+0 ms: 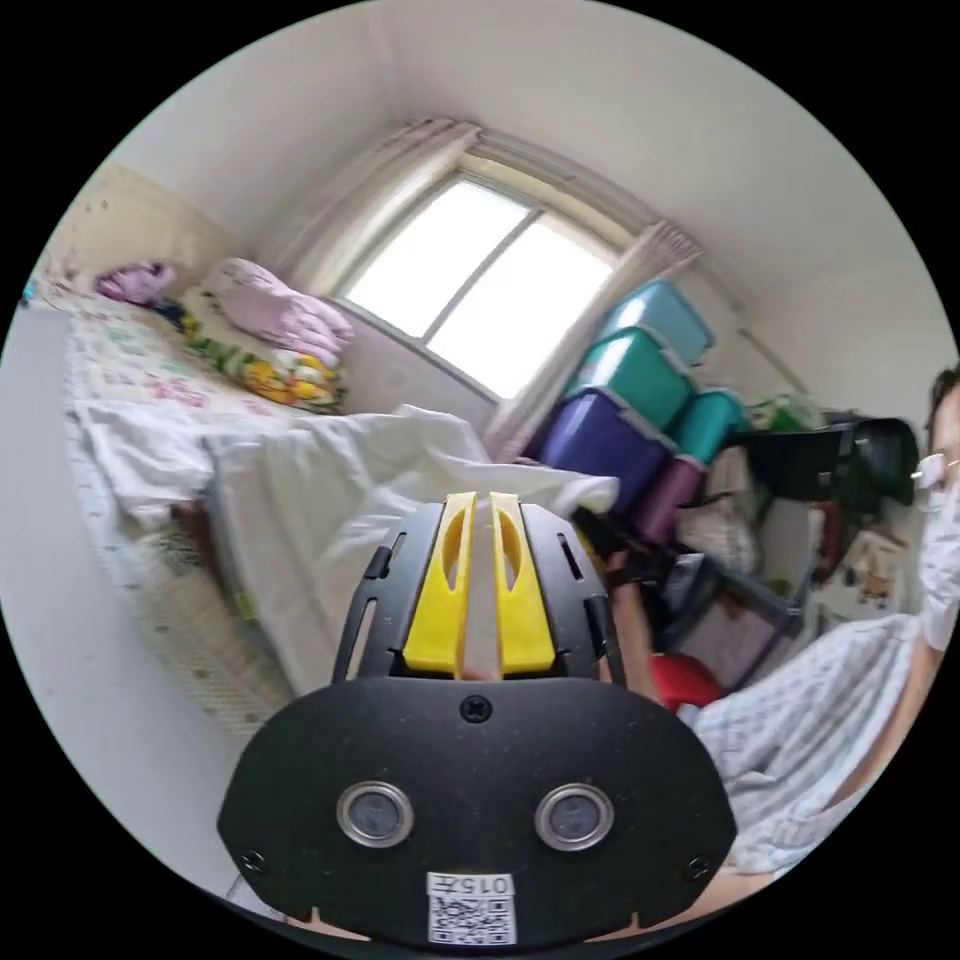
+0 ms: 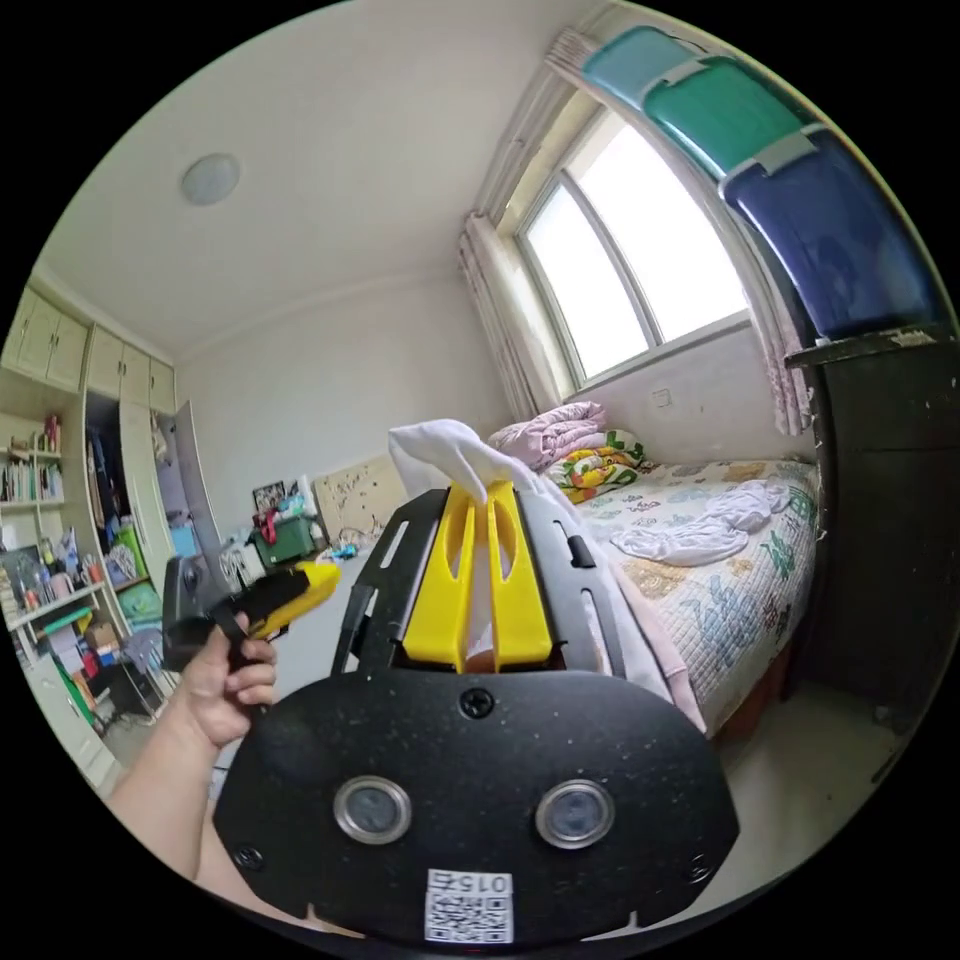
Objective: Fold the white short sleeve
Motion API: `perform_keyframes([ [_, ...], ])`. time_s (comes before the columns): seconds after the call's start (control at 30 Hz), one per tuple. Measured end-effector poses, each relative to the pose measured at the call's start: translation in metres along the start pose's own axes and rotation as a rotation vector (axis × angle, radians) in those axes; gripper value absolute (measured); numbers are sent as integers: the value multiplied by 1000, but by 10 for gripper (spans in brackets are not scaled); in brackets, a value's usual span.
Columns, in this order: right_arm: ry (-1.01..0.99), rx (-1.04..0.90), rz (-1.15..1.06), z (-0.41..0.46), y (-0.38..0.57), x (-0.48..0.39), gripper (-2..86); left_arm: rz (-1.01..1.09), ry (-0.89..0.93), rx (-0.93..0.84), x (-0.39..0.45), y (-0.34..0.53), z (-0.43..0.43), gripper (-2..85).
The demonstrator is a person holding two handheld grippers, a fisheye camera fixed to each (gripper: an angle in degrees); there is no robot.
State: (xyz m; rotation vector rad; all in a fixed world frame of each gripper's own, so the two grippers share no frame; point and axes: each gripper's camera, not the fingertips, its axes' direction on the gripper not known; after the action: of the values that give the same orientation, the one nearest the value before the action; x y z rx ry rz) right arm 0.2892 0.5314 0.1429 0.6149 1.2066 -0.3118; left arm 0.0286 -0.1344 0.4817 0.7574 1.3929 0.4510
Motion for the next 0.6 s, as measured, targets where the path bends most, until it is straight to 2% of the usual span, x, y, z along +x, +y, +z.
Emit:
perform_keyframes([
  [0.07,-13,39,43,-19,-16,29,6,40,-271,-2,9,4,8,78],
  [0.1,-11,48,46,-23,-19,35,5,51,-286,-17,10,5,13,87],
  [0.23,-13,76,19,-42,-41,64,4,97,-198,-209,16,15,75,159],
  [0.37,-5,52,-18,-46,-53,82,4,208,-4,-379,45,25,123,195],
  [0.5,-23,44,-25,-48,-59,94,4,348,-140,-515,80,36,152,175],
  [0.6,-37,35,-24,-49,-66,100,4,381,-321,-526,100,38,163,70],
])
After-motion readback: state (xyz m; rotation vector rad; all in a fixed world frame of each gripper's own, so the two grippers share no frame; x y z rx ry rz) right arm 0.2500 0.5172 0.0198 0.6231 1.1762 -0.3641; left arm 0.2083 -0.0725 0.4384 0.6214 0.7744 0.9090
